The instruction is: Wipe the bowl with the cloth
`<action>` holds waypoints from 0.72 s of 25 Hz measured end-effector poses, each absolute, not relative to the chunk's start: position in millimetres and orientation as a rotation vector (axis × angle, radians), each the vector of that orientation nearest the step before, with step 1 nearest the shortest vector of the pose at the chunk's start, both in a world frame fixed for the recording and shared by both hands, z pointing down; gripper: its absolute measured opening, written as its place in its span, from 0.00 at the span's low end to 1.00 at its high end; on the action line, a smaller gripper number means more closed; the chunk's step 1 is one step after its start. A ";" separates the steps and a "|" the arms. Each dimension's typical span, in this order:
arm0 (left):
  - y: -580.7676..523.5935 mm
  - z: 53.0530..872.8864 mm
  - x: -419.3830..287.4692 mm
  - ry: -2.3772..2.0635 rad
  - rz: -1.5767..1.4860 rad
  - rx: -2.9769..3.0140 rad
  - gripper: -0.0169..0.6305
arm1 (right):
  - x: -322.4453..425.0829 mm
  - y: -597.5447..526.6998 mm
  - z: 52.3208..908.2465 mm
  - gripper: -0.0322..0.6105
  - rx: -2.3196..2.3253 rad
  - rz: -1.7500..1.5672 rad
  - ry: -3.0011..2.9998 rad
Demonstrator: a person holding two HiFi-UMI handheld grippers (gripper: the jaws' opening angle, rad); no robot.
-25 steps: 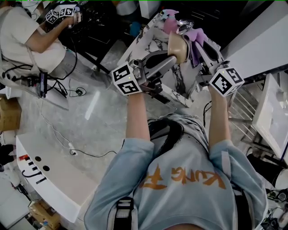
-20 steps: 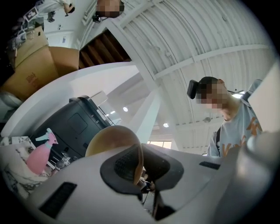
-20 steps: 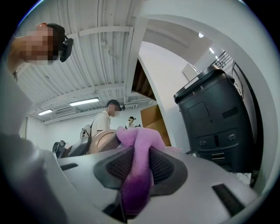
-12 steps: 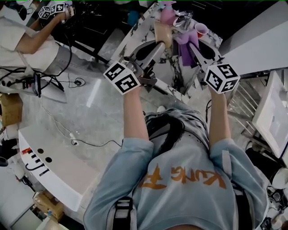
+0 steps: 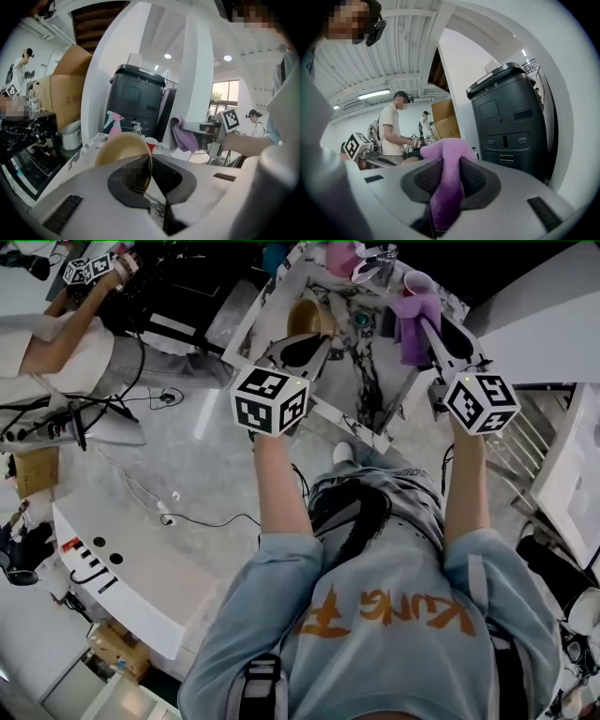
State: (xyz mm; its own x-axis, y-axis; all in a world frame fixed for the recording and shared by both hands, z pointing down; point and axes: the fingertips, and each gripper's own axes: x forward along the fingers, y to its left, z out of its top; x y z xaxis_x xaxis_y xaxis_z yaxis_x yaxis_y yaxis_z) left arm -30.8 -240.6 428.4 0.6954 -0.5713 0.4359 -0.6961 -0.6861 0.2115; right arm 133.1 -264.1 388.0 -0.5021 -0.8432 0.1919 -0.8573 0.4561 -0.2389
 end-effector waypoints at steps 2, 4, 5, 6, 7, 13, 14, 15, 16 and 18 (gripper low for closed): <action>-241.8 431.5 -24.4 -0.989 0.492 2.536 0.08 | 139.9 -266.0 387.9 0.24 1.555 0.472 -2.642; -243.3 433.0 -21.9 -1.016 0.509 2.530 0.08 | 146.6 -268.1 386.8 0.24 1.576 0.467 -2.643; -244.7 433.9 -22.7 -1.049 0.527 2.527 0.08 | 150.3 -269.1 386.1 0.24 1.593 0.463 -2.641; -246.8 434.7 -24.6 -1.096 0.549 2.523 0.08 | 154.0 -270.0 385.5 0.24 1.612 0.456 -2.635; -249.6 435.2 -27.6 -1.151 0.572 2.517 0.08 | 157.6 -271.0 384.8 0.24 1.631 0.447 -2.627; -264.7 422.3 -50.0 -1.485 0.576 2.445 0.08 | 165.8 -276.7 386.0 0.24 1.702 0.375 -2.526; -266.1 417.4 -53.1 -1.533 0.530 2.430 0.08 | 165.2 -276.7 386.6 0.24 1.707 0.370 -2.516; -267.1 413.0 -56.1 -1.581 0.490 2.416 0.08 | 164.1 -276.6 386.9 0.24 1.711 0.365 -2.510; -267.8 409.3 -59.0 -1.628 0.459 2.403 0.08 | 162.7 -276.4 386.7 0.24 1.714 0.359 -2.506; -268.1 403.4 -65.0 -1.714 0.409 2.379 0.08 | 159.2 -275.8 385.0 0.24 1.717 0.339 -2.502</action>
